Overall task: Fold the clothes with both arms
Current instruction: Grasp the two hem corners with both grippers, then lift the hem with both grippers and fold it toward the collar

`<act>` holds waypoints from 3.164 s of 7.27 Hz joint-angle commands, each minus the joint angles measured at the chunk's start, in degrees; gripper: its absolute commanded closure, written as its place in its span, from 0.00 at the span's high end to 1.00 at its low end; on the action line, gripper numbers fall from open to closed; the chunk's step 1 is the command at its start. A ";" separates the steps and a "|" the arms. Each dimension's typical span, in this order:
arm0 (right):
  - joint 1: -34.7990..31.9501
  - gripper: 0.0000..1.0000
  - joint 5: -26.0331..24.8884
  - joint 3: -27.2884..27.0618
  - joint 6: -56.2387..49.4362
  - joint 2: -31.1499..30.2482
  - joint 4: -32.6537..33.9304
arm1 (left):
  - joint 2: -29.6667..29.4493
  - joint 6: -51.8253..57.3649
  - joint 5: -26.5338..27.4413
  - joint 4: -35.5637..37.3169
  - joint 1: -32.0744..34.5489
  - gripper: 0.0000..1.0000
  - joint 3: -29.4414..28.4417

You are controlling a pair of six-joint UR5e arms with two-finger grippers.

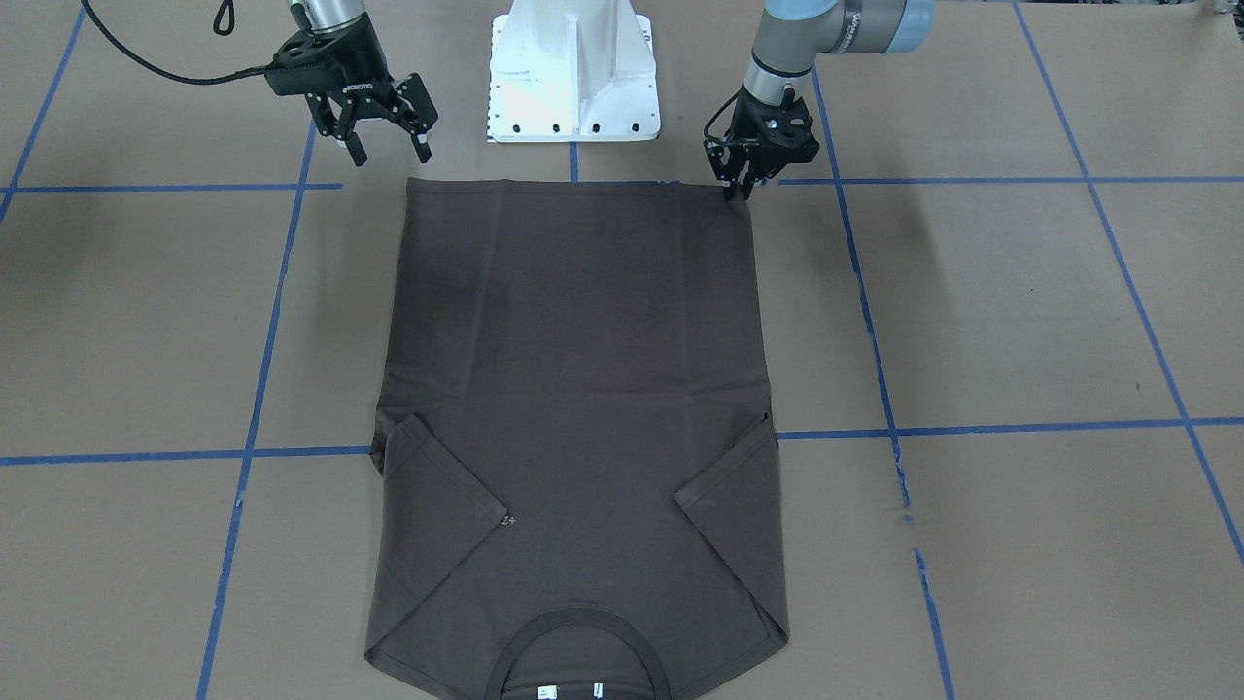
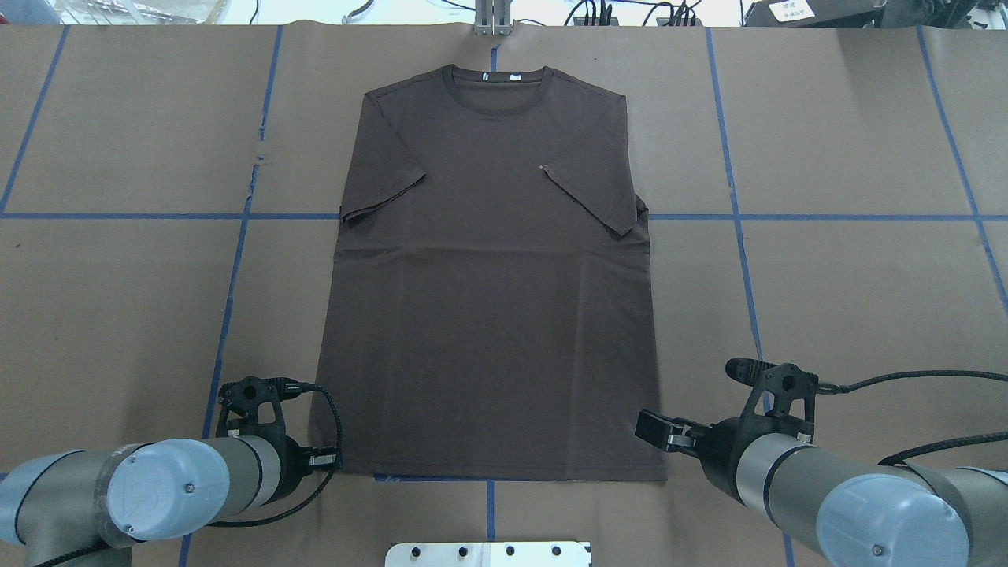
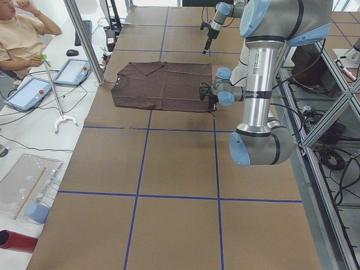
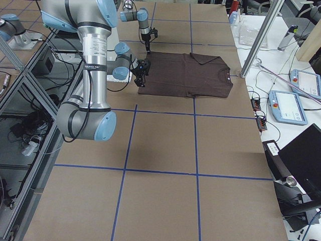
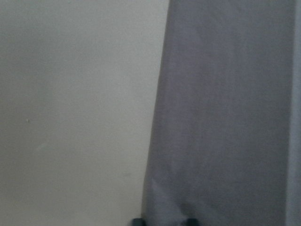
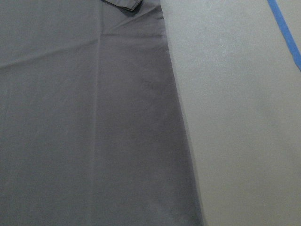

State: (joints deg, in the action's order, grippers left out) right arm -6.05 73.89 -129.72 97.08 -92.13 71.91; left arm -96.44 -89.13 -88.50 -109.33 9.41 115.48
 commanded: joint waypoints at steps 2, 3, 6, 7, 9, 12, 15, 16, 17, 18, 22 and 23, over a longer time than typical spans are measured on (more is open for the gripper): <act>2.78 0.79 -2.42 1.30 7.64 0.20 0.77 | -0.50 0.01 -0.09 0.26 -0.01 0.00 2.64; 5.15 0.74 -5.65 2.88 8.99 0.64 1.56 | -1.02 0.01 -0.09 0.26 -0.01 0.00 3.17; 9.20 0.70 -9.62 5.26 18.47 3.27 9.97 | -2.52 0.01 -0.09 0.26 -0.01 0.00 3.09; 9.82 0.70 -10.16 5.53 19.80 4.41 12.18 | -2.61 0.01 -0.18 0.26 -0.01 0.00 3.09; 9.92 0.69 -10.34 7.89 20.70 7.74 15.18 | -2.61 0.01 -0.18 0.26 -0.01 0.00 3.09; 10.00 0.64 -10.87 10.54 20.70 8.64 15.27 | -2.52 0.01 -0.27 0.17 -0.01 0.00 3.00; 10.00 0.12 -10.96 10.45 20.70 8.72 15.27 | -2.44 0.01 -0.27 0.17 -0.01 0.00 3.00; 9.92 0.00 -10.96 10.36 20.70 8.64 15.27 | -2.44 0.01 -0.18 0.17 -0.01 0.00 2.91; 9.92 0.00 -11.22 10.36 20.70 8.55 15.27 | -2.52 0.01 -0.18 0.17 -0.10 0.00 2.91; 9.92 0.00 -11.22 10.36 20.70 8.46 15.27 | -2.52 0.01 -0.18 0.17 -0.10 0.00 2.91; 11.30 0.00 -10.26 -8.70 19.99 8.29 30.48 | -3.14 0.01 -4.88 10.20 -0.01 0.00 16.80; 15.50 0.00 -10.26 -17.67 20.25 8.37 38.22 | -3.75 0.01 -7.45 20.63 -0.10 0.00 27.42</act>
State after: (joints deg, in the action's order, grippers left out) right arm 5.49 63.40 -136.35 117.18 -83.81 100.51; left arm -99.64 -89.10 -92.59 -99.46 9.41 131.47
